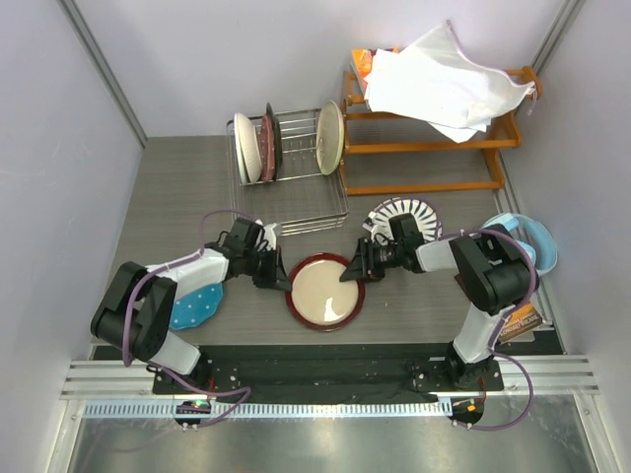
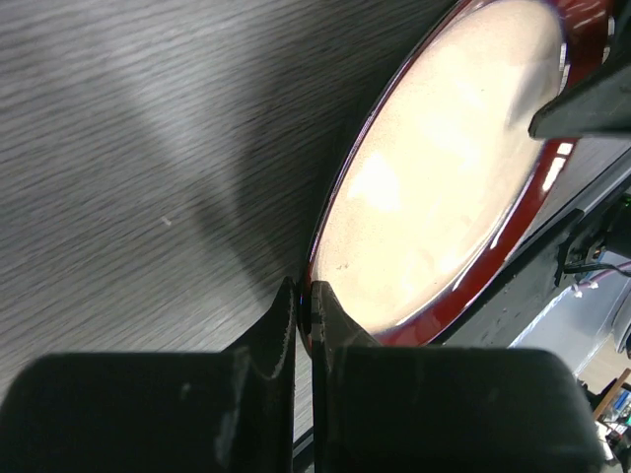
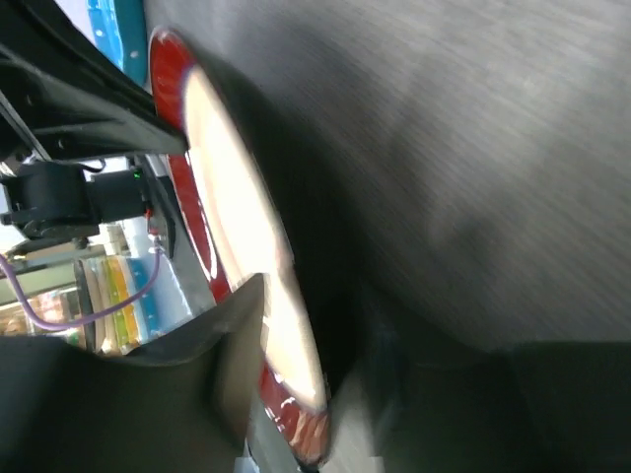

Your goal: Load the plates into the dish rack

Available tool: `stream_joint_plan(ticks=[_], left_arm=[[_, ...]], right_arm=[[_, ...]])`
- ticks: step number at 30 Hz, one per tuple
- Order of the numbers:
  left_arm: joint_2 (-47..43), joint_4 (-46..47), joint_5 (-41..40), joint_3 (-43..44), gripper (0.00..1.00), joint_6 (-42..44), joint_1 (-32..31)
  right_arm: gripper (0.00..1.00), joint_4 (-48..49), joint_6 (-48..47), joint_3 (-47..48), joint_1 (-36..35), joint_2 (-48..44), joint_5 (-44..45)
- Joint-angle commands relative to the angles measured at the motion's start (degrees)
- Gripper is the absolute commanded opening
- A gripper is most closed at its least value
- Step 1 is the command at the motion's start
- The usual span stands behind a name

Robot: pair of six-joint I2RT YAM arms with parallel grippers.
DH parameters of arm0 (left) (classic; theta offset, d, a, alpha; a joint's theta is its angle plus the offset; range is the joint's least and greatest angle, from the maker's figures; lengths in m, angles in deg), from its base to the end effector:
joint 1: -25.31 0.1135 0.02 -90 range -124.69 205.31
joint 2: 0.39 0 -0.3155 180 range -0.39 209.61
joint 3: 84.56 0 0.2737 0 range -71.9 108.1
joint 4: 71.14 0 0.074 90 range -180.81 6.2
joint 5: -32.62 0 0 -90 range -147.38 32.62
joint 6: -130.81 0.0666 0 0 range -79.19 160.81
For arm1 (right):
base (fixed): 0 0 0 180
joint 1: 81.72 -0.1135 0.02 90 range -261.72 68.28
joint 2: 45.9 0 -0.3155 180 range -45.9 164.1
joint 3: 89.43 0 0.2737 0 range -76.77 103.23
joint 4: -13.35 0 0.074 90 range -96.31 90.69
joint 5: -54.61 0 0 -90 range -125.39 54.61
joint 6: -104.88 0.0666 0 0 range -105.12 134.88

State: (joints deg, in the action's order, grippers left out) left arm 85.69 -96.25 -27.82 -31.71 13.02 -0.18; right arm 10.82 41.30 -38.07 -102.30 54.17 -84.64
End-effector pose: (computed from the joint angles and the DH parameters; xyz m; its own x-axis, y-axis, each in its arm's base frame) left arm 0.2536 -0.1573 0.1660 -0.9632 0.0099 -0.2686 0.1797 0.7668 -0.6162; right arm 0.2906 0.1630 0.1269 -0.9534 -0.0477 -0.2978 -0.2783 0.5199 0.8076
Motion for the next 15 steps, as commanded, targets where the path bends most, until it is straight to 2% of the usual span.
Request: stream_joint_plan(ticks=[1,4,5,6,8,9,12,13,15], left_arm=[[-0.7,5.3,2.6,-1.2,0.0,1.7,-0.6],[-2.2,4.3,1.3,-1.8,0.01,1.8,-0.6],[-2.6,3.8,0.4,-1.8,0.06,1.7,-0.6],[-2.8,2.9,-0.7,-1.6,0.21,1.7,-0.5],[-3.6,1.6,-2.7,-1.2,0.38,3.2,-0.5],[-3.9,-0.5,-3.3,-0.1,0.51,3.8,-0.4],[-4.9,-5.4,-5.5,3.2,0.61,8.6,0.4],[-5.9,-9.0,-6.3,6.2,0.64,9.9,0.8],[-7.3,-12.7,-9.4,9.5,0.68,15.5,1.8]], right_arm=[[0.4,5.2,3.4,0.5,-2.4,7.4,-0.6],[0.31,3.0,1.8,1.3,-2.0,5.9,-0.1],[0.28,1.6,1.5,1.1,-1.8,5.0,0.0],[0.21,0.6,1.1,0.9,-1.1,3.2,0.0],[0.12,-3.9,-1.1,0.4,-0.3,1.0,0.1],[0.01,-5.8,-2.2,0.5,0.8,-1.4,0.1],[0.01,-17.3,-8.6,4.4,1.8,-5.5,-0.1],[0.01,-23.8,-10.7,6.0,2.0,-8.1,-0.3],[0.01,-28.7,-16.0,11.2,2.3,-11.4,-0.6]])
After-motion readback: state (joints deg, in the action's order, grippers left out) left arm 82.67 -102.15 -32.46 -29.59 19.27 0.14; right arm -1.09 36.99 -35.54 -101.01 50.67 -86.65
